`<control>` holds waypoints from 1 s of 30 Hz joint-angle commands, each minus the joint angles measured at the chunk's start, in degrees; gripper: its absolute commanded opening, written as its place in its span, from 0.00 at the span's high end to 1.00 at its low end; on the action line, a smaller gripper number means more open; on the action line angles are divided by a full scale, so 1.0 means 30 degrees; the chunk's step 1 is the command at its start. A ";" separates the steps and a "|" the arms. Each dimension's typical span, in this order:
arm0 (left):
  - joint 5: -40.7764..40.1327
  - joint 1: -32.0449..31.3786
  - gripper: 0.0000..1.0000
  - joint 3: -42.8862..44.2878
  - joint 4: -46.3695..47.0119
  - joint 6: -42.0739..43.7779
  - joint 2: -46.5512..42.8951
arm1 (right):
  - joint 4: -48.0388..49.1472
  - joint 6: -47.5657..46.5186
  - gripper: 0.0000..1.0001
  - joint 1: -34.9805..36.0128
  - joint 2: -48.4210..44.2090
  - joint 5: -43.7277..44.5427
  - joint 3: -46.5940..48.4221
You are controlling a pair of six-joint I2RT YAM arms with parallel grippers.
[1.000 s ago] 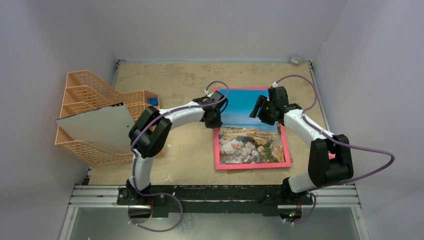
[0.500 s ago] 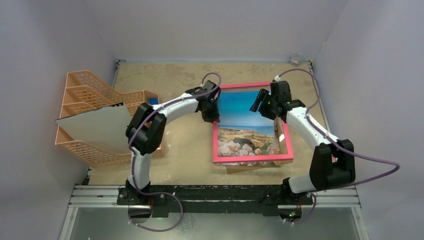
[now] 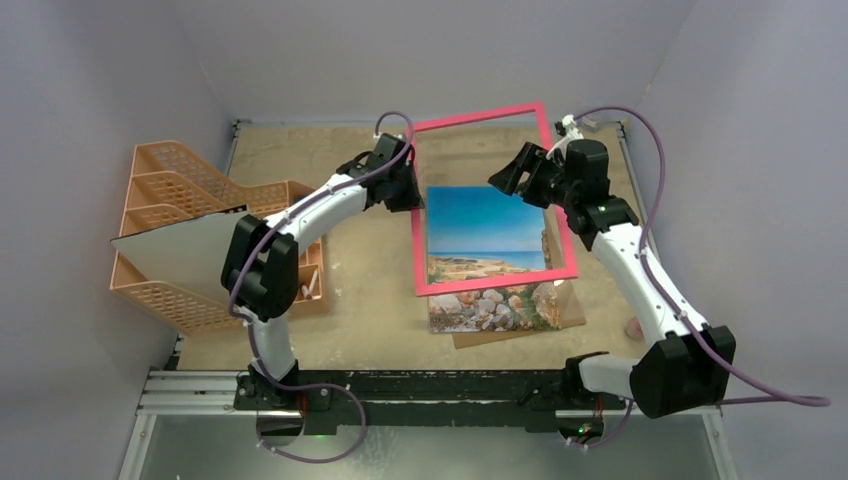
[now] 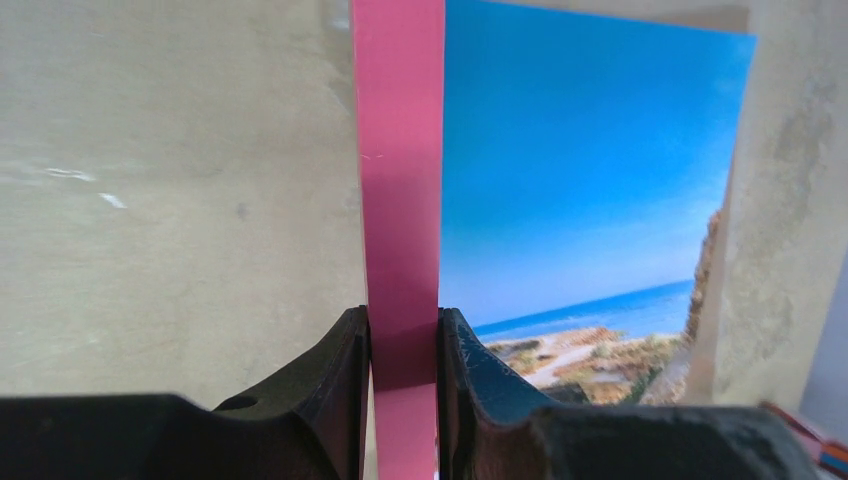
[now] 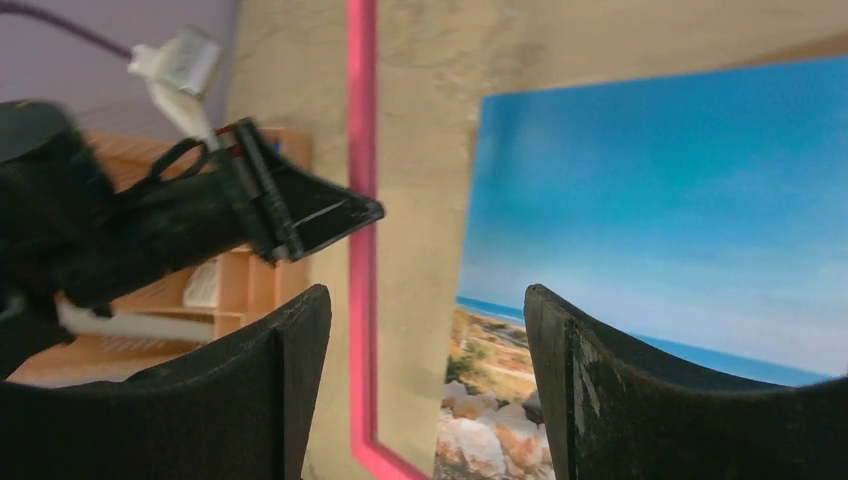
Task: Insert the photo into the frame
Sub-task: Pick up the photo frame from the center of the board.
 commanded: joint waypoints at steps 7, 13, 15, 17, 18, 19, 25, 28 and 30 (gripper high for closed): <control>-0.6888 0.2329 1.00 0.1484 -0.1792 0.1275 -0.1321 | 0.3956 -0.0111 0.26 0.1664 -0.0635 -0.4770 -0.1150; -0.8260 0.4976 1.00 0.1818 -0.2284 0.1973 -0.1412 | 0.5410 0.0175 0.34 0.5352 0.1004 -0.2587 -0.2573; -0.8631 0.5728 1.00 0.2033 -0.2195 0.2180 -0.1476 | 0.5550 -0.0131 0.43 0.7062 0.2211 -0.1524 -0.2700; -0.8979 0.6242 1.00 0.2237 -0.1996 0.2400 -0.1462 | 0.5439 -0.0326 0.46 0.8472 0.3504 -0.0270 -0.2563; -0.9225 0.6404 1.00 0.2327 -0.1909 0.2522 -0.1477 | 0.5351 -0.0259 0.48 0.9082 0.4211 0.0265 -0.2422; -0.9377 0.6534 1.00 0.2449 -0.1854 0.2717 -0.1439 | 0.5362 -0.0152 0.49 0.9575 0.4831 0.0738 -0.2316; -1.0758 0.6771 1.00 0.2932 -0.1819 0.3619 -0.1510 | 0.5413 -0.0207 0.53 1.1514 0.8340 0.2455 -0.0918; -1.1089 0.6830 1.00 0.3169 -0.1909 0.3770 -0.1649 | 0.5126 -0.0155 0.54 1.1691 0.9634 0.2986 -0.0451; -1.1171 0.6833 1.00 0.3391 -0.2046 0.3877 -0.1685 | 0.4832 -0.0115 0.53 1.1692 1.0221 0.3489 -0.0390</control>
